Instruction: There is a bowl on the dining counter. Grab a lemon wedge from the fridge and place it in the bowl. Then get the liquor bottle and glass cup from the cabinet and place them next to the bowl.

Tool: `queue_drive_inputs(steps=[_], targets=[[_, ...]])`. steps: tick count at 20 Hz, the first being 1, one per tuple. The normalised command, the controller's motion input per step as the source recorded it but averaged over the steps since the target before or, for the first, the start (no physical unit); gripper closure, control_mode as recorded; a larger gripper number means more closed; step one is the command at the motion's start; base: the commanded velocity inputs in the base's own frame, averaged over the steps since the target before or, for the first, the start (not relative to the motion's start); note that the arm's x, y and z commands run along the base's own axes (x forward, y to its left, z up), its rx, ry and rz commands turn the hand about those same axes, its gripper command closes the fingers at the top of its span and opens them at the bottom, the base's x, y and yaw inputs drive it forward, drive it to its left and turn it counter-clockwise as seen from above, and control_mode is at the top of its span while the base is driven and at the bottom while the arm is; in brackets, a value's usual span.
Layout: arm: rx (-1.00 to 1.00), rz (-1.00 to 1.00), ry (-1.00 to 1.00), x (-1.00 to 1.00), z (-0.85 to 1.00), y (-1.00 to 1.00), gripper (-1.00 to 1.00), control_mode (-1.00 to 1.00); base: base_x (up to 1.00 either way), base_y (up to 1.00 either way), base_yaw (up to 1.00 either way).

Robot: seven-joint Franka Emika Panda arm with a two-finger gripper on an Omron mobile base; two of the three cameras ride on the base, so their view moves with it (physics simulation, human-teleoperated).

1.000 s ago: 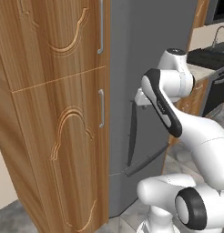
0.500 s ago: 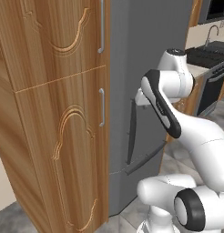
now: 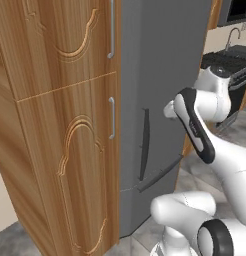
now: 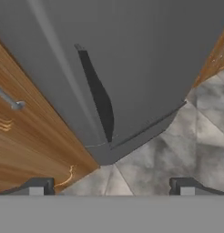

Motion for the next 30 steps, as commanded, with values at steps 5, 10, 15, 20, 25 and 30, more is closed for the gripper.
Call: queue_drive_inputs(steps=[5,10,15,20,25,30], targets=[[0.16,0.21,-0.20,0.26,-0.30,-0.29,-1.00,-1.00,0.00,0.00,0.00],[0.09,0.21,-0.01,0.65,-0.09,-0.01,-1.00,-1.00,0.00,0.00,0.00],[0.02,0.16,0.00,0.62,0.00,0.00,-1.00,-1.00,0.00,0.00,0.00],[0.01,0.12,0.00,0.29,0.00,0.04,-1.00,-1.00,0.00,0.00,0.00],[0.00,0.05,0.00,0.00,-0.06,0.38,-1.00,-1.00,0.00,0.00,0.00],[0.00,0.01,0.00,0.05,-0.05,0.46,-1.00,-1.00,0.00,0.00,0.00]])
